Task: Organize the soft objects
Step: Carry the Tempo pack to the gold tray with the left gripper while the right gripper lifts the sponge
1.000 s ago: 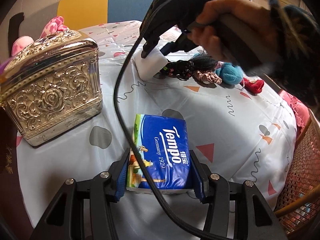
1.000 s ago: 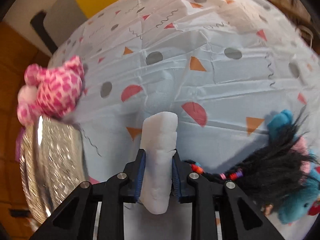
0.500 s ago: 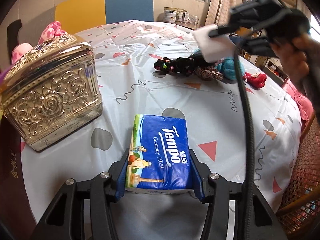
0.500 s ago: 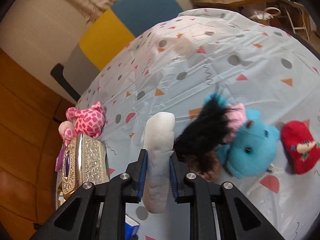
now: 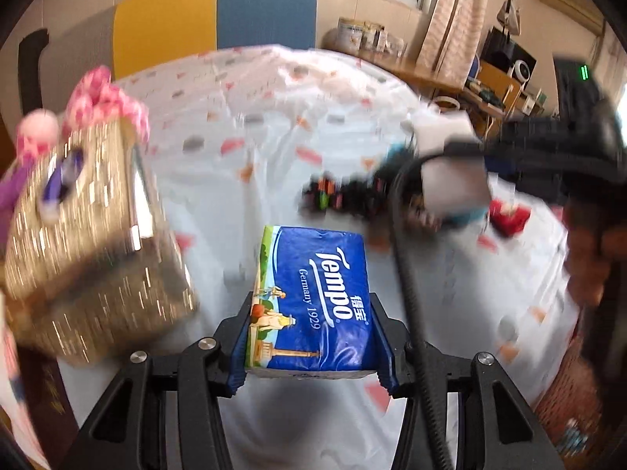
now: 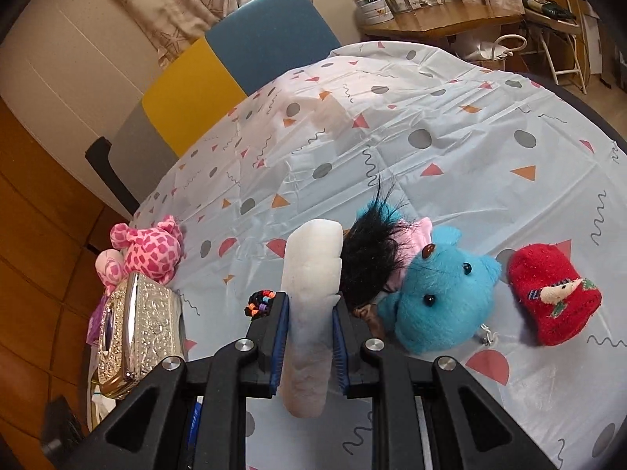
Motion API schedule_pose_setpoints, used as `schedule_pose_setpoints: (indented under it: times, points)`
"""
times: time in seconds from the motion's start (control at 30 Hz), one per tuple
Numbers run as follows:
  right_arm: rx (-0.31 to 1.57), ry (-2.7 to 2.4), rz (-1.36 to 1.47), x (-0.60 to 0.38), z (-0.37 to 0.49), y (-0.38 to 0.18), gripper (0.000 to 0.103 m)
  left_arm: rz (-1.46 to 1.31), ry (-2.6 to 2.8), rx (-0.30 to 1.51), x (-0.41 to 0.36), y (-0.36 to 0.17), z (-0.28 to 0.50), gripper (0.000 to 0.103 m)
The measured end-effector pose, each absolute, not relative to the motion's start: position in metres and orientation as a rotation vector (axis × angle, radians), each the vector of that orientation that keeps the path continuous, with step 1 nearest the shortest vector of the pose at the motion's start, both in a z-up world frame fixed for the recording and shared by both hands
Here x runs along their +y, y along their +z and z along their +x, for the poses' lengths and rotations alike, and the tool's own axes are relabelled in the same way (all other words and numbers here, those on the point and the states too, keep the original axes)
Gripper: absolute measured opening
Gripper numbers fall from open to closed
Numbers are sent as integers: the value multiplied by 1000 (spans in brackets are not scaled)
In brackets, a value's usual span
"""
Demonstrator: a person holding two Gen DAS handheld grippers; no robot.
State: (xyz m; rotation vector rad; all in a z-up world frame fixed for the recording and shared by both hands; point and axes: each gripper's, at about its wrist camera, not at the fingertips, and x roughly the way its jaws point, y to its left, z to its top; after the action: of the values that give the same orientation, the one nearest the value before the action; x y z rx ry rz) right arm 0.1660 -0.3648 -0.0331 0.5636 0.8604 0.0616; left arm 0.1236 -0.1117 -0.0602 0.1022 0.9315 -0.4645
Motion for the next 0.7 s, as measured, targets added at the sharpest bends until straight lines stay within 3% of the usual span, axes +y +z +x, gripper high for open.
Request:
schedule_pose_setpoints:
  times: [0.33, 0.7]
  points:
    - [857, 81, 512, -356, 166, -31, 20, 33, -338, 820, -82, 24, 205, 52]
    - [882, 79, 382, -337, 168, -32, 20, -61, -111, 746, 34, 50, 219, 52]
